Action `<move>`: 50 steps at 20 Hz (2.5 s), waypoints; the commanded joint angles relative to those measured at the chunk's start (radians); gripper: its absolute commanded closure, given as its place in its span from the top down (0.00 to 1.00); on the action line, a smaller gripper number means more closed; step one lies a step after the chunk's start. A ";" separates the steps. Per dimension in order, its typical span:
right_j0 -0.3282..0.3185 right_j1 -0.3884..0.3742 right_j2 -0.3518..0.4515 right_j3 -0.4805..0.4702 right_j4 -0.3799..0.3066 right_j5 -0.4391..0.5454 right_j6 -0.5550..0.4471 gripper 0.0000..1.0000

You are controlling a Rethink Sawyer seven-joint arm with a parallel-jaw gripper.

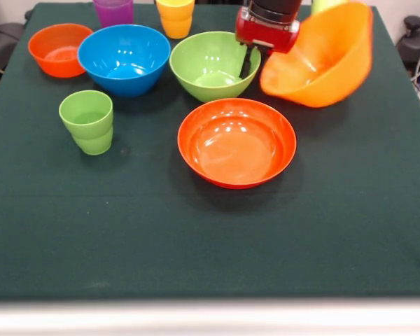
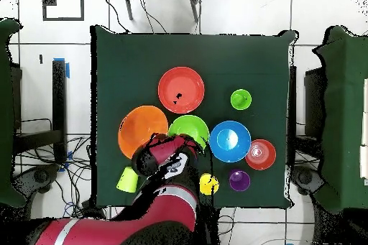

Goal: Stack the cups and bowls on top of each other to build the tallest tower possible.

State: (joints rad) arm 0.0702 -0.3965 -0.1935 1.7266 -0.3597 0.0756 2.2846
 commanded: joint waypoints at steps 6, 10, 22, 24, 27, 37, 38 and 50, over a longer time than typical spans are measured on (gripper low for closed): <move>-0.038 0.024 0.118 -0.069 0.054 0.139 0.037 0.00; -0.080 -0.224 0.181 -0.001 0.102 0.465 -0.078 0.00; -0.038 -0.290 0.156 -0.280 0.075 0.987 -0.092 0.00; -0.032 -0.287 0.154 -0.279 0.059 0.902 -0.047 0.00; -0.029 -0.275 0.153 -0.287 0.035 0.715 0.018 0.00; -0.068 -0.213 0.165 -0.391 0.089 0.662 -0.016 0.00; -0.074 -0.208 0.167 -0.400 0.089 0.665 -0.029 0.00; -0.086 -0.193 0.167 -0.416 0.118 0.675 -0.005 1.00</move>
State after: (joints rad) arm 0.0026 -0.6460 -0.1260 1.3382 -0.2678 0.6799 2.2846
